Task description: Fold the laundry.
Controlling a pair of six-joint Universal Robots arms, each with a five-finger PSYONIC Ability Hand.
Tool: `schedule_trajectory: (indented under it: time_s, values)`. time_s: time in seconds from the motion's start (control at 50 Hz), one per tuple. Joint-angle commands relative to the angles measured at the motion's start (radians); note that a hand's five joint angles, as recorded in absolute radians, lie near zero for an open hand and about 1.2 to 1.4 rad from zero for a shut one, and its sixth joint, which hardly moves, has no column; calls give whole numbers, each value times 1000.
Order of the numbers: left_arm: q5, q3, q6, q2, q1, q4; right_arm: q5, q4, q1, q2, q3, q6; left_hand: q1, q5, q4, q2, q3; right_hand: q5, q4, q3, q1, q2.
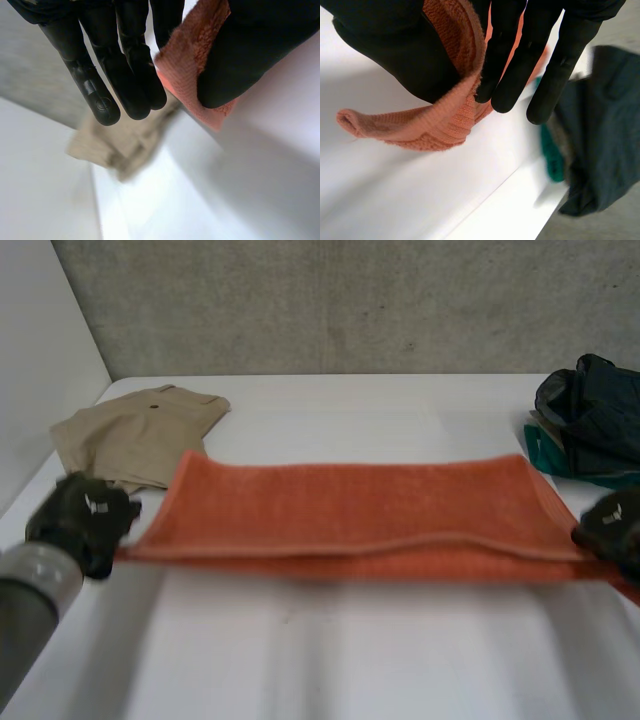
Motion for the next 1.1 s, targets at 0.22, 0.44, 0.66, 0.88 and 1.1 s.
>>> schedule_trajectory:
  time_s: [0.22,0.44,0.66,0.88,1.1]
  values:
    - [51,50,202,-225,-3,130,65,-119,56,259,-130,-81,263,230,192,194,198,212,195,201,269,220]
    - [-92,734,124,-434,-40,516,136,-770,206,294,-543,31,263,230,192,194,198,212,195,201,269,220]
    - [-96,665,58,-399,-43,698,1,-844,208,230,-425,86,263,230,192,194,198,212,195,201,269,220]
    - [-90,387,-34,-414,-17,661,-95,-572,194,300,-305,296,263,230,192,194,198,212,195,201,269,220]
    - [-87,282,-48,-434,8,667,-197,-457,99,501,-302,795,263,230,192,194,198,212,195,201,269,220]
